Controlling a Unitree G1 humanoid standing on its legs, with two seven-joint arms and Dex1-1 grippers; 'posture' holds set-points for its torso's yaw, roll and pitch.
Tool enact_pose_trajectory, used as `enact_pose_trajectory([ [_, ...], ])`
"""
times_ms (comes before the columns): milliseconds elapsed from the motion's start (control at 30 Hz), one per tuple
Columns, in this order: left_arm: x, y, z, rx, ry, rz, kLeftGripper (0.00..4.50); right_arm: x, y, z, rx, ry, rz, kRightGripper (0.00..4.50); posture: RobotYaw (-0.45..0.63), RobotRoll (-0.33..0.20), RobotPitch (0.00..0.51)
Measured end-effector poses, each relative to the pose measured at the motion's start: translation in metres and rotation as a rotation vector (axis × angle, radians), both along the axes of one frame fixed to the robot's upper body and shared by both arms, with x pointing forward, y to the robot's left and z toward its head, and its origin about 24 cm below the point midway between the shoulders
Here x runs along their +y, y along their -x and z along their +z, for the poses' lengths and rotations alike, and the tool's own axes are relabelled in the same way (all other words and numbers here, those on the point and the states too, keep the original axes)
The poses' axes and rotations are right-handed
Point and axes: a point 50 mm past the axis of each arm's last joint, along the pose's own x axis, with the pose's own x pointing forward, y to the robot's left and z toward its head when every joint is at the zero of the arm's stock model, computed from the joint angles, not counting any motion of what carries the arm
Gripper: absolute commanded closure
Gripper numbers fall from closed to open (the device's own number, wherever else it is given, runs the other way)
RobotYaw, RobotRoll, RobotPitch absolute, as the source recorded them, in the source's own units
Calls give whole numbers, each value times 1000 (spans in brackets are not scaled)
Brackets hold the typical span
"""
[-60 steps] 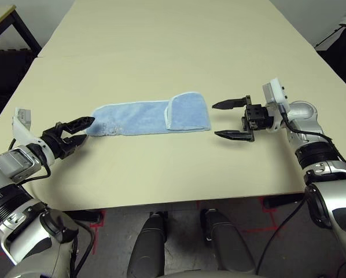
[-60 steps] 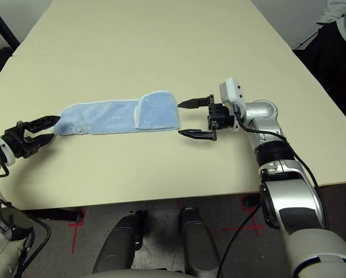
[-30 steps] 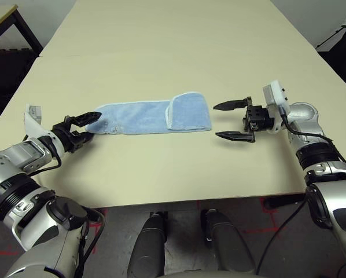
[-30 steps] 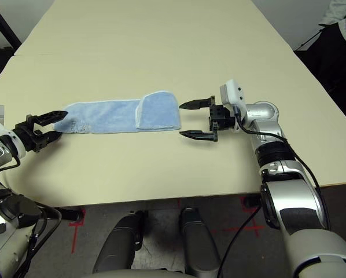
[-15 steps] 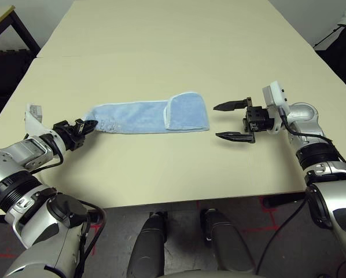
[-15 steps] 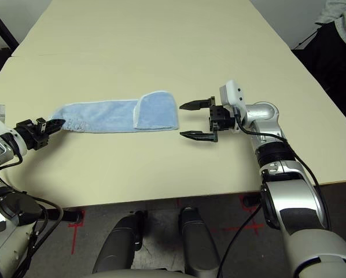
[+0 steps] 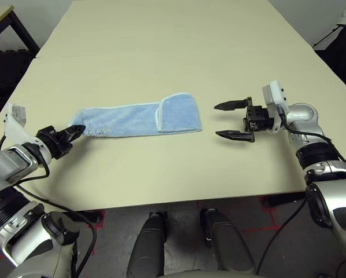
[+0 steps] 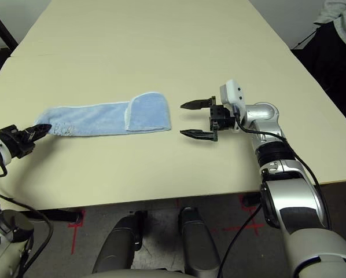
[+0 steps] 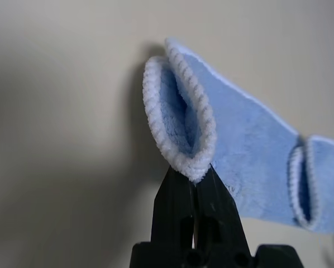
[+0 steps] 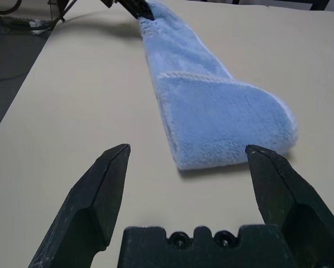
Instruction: Fold the towel and set it aside.
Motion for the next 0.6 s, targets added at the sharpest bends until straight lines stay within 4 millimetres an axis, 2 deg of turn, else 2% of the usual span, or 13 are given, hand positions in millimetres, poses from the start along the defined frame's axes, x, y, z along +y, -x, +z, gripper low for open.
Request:
enact_pose_trajectory([
  [167, 6, -5, 1, -9, -121, 30, 4439, 1, -1, 3, -5, -1, 0, 0, 54, 0, 179],
  [367, 2, -15, 7, -42, -160, -4, 4439, 1, -1, 3, -4, -1, -2, 0, 52, 0, 175],
  [533, -16, -32, 30, -136, -176, -90, 4439, 0, -2, 1, 26, -9, -18, 0, 55, 0, 173],
  [600, -33, -40, 46, -198, -186, -165, 4439, -2, -4, -2, 49, -11, -39, 0, 56, 0, 171],
])
